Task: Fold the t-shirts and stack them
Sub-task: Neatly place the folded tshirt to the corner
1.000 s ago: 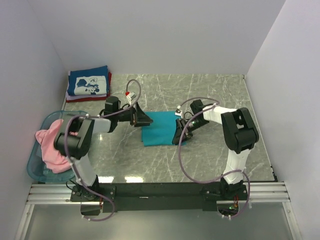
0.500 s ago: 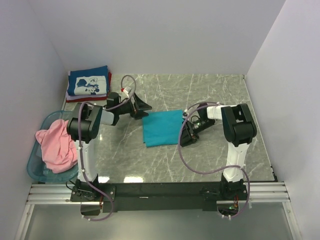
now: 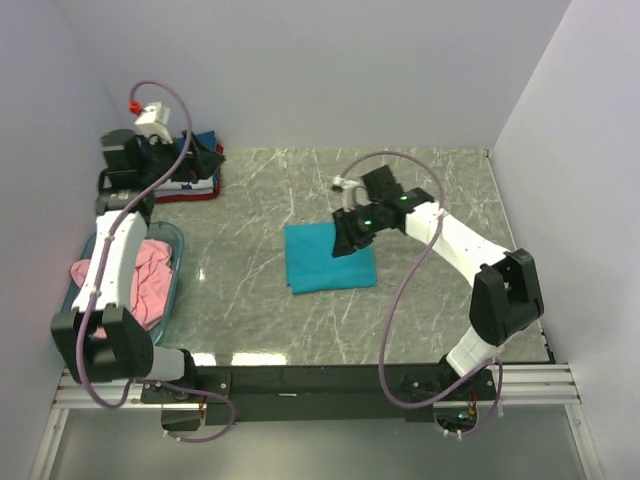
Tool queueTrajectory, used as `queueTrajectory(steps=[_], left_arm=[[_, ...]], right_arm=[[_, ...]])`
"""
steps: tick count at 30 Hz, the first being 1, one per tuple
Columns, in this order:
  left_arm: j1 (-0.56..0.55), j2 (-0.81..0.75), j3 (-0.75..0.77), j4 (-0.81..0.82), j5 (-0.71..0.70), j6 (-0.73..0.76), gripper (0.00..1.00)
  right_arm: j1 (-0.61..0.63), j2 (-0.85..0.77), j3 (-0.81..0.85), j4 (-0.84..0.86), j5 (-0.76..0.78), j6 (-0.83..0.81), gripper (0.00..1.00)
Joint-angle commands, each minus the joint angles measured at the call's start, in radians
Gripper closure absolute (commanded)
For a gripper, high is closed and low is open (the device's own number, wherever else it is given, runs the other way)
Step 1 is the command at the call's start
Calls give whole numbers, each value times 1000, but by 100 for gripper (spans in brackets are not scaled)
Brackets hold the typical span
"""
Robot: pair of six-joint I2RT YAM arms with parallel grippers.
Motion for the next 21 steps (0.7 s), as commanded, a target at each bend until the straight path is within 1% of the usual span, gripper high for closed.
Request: queueTrajectory(steps=[1,2,4,5,6,8,9,12,15,21], left_arm=[[61,-55,33,-238,-86,152,1],[71,-81,33,-283,-74,160,1],[95,-103,27,-324,-54,186,1],[98,-116,13,-347,-45,183,1],[100,-121,1,-362,-73,161,0],[102,-129,-36,-390,-86,121,0],[103,-133,-54,-385,-101,108,1],[102,-173,-131,-356,-133,58,1],[103,-198,-171,-347,-155,54,1],[102,-251,-228,-319,-185,84,1]], right_arm=[[142,-15,88,64,305,29,55],[213,-2,126,64,411,26,55],[289,48,166,52,489,7,59],[359,68,200,48,519,1,60],[390,88,217,35,575,-3,62],[453,163,266,12,611,-5,65],[502,185,277,-2,640,-7,65],[590,272,311,-10,694,-14,66],[630,339,338,-24,720,-13,66],[657,418,349,-18,769,0,64]])
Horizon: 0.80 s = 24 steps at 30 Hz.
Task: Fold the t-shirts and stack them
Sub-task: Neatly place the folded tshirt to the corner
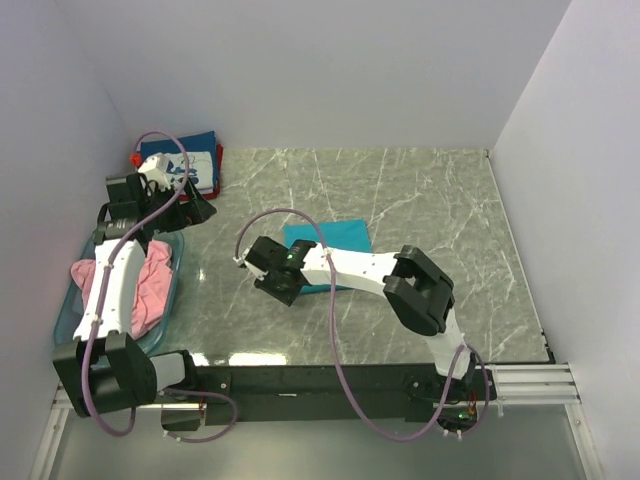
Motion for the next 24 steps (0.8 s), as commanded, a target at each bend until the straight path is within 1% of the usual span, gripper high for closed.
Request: queueTrajectory(steps=[1,6,15,19,20,22,23,24], left_arm=[[3,-75,-30,50,-28,18,1],[4,-116,-87,78,-31,30,1],[3,-118,-163,109,10,8,1],[3,-116,-194,120,33,7,1],[3,-116,-202,126,39,4,1],[3,-118,-228,146,58,-11,1],[1,-118,-237,152,70,-22,1],[1,-113,-248,156,82,-25,1]], right_arm=[[0,12,52,-4,79,6,63],[2,47,41,-1,89,10,63],[-4,98,37,23,101,12,62],[-27,118,29,22,60,26,69],[-34,124,29,19,46,30,74],[-55,129,35,16,24,30,81],[-58,127,35,14,24,29,88],[-64,124,36,11,24,27,93]])
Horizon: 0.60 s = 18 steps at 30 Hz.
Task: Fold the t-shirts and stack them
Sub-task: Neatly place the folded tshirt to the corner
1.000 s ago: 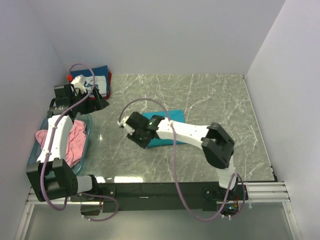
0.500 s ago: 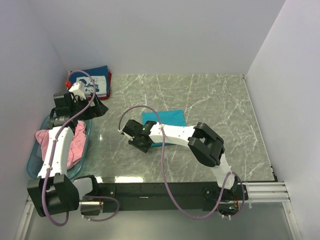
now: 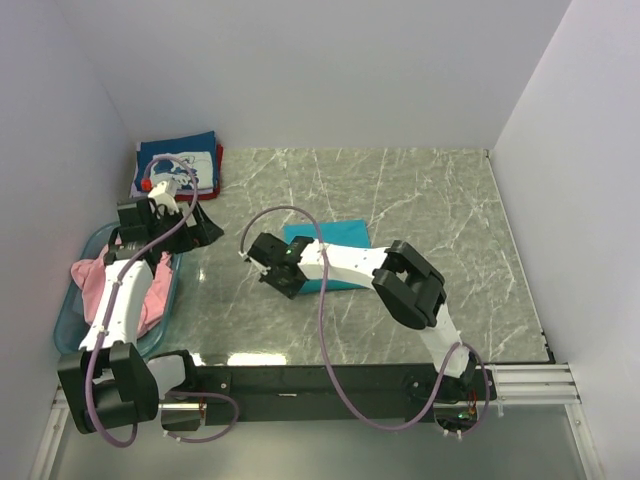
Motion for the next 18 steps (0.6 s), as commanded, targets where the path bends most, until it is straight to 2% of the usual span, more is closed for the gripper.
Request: queueTrajectory(steps=[1,2,12,18], left_arm=[[1,-3,-39,61,78,-25,1],[-2,0,-47,67,84,-39,1],[-92,52,-138,226,123,-247,1],[-112,194,-148,295,186,-401,0]], right_arm=[[-38,34,9,1,-27,12,98],[-43,19,6,4,-25,6,100],[-75,-183,-61,67,-119,-8,100],[-81,-237,-67,99,-140,4,100]])
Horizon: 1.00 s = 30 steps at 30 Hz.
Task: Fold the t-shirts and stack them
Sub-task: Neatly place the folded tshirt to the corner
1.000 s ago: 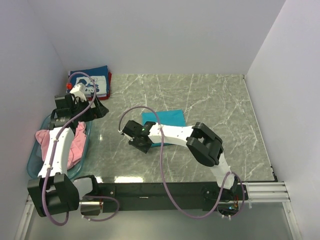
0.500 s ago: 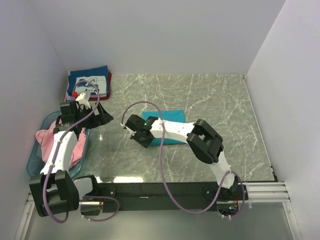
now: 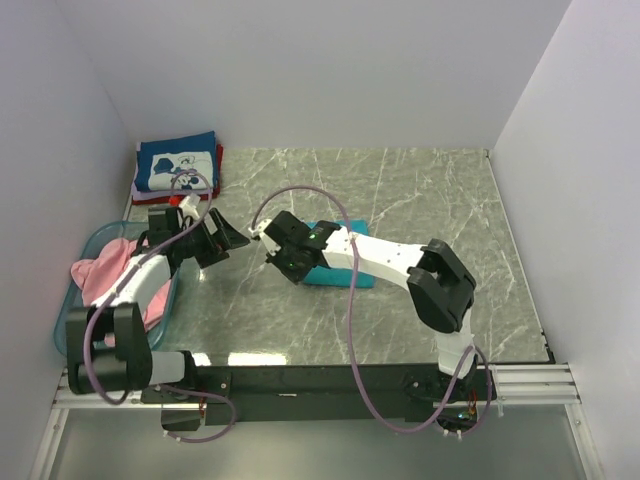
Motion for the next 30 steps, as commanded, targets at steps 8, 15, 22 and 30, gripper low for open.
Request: queueTrajectory(steps=[8,15,22,30], left_arm=[[-155,174,-19,280,-8,-327,1],[-230,341,-12,311,-86,-444,5],[-254,456,23,380,-125,-500,16],[-268,585,71,456,-125,-559,38]], right_arm=[[-12,-47,35,49,-43,16,100],[-12,-6,117,52,-52,26,100],[-12,53,194,52,-71,31,100],[-11,74,219,86,-74,69,100]])
